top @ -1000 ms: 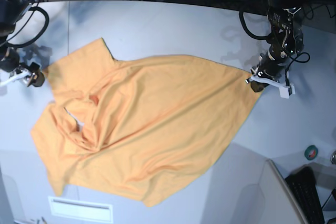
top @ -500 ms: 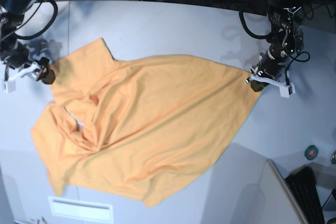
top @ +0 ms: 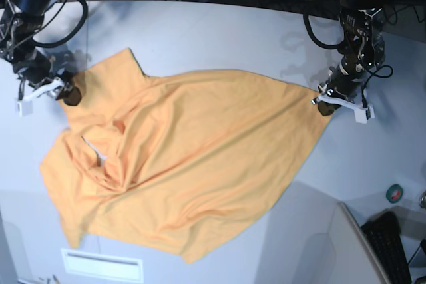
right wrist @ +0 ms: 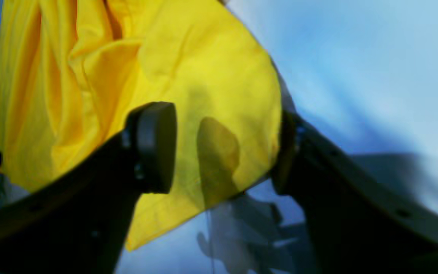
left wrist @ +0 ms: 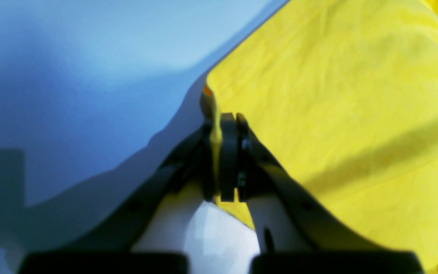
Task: Layout the t-shirt on the table in an organized manner, then fold the t-shirt properly
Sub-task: 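Grasp the orange t-shirt corners with both grippers and lift, pulling it taut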
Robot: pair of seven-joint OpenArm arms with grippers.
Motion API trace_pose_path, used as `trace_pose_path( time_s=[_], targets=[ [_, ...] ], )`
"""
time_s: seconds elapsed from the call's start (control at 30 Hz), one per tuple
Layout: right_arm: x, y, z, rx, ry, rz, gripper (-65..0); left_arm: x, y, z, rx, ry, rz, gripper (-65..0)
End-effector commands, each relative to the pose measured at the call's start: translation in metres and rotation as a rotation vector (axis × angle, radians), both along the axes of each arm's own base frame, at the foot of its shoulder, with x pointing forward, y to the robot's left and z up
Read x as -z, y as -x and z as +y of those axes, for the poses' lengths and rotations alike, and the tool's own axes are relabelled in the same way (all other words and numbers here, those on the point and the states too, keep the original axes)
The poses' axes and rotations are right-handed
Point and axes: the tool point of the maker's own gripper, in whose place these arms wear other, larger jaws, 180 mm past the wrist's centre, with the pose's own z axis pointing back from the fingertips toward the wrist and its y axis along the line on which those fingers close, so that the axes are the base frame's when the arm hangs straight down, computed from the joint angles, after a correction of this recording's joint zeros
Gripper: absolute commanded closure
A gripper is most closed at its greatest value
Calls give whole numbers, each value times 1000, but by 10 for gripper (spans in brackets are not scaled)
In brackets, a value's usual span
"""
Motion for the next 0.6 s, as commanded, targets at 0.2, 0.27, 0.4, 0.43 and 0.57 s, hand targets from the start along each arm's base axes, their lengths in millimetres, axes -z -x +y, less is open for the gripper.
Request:
trace_pose_path(
  time_s=[0.2, 0.27, 0.4, 0.43, 0.57],
  targets=[
    [11, 14, -1, -28, 23, 83, -23, 5, 7, 2, 17, -16, 46, 0],
    [8, 9, -5, -8, 33, 52, 0, 5, 7, 2, 17, -16, 46, 0],
    [6, 6, -7, 0, 42, 34, 0, 8, 12, 2, 17, -17, 56, 0],
    [5, 7, -8, 0, 47, 32, 0, 9, 16, 2, 19, -18, 61, 0],
    [2, 34, -13, -51, 102, 92, 0, -4, 23, 2, 39, -47, 30, 0]
  ],
)
